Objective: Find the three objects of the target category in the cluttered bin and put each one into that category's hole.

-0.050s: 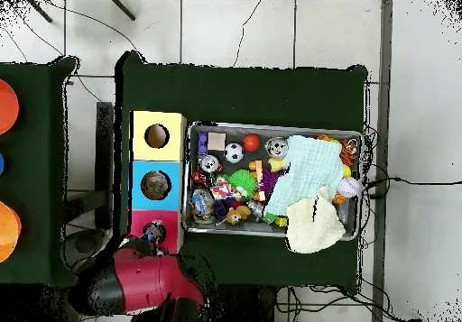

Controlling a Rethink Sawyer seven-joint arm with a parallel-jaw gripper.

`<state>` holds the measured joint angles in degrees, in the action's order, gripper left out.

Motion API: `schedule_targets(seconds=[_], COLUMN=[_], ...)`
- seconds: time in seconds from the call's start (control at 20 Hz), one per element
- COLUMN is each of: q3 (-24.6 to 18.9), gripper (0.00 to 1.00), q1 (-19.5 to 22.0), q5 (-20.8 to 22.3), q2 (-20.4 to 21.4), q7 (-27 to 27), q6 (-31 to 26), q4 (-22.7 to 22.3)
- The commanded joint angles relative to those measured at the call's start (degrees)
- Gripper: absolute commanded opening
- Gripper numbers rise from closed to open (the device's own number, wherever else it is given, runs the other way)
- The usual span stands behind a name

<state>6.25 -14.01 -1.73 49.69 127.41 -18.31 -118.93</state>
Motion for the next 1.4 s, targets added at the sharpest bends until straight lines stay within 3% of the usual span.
schedule_targets(seconds=[0.05,0.4,0.6,0.85,1.4], q3=[1.2,1.2,1.9,-3.4,-6.3], gripper=[0.0,0.0,0.0,0.0,0.0], q1=[3.4,2.7,1.6,5.8,7.9], q5=[-3.8,-4.5,-2.3,-0.6,0.9], q2=[-2.4,-1.8,-3.2,-3.4,-5.3], q7=[9.5,9.8,7.3,0.4,-0.3], q6=[-1.4,-2.2,-5.2,-5.8,-4.9], q4=[8.2,8.3,11.4,12.8,14.3])
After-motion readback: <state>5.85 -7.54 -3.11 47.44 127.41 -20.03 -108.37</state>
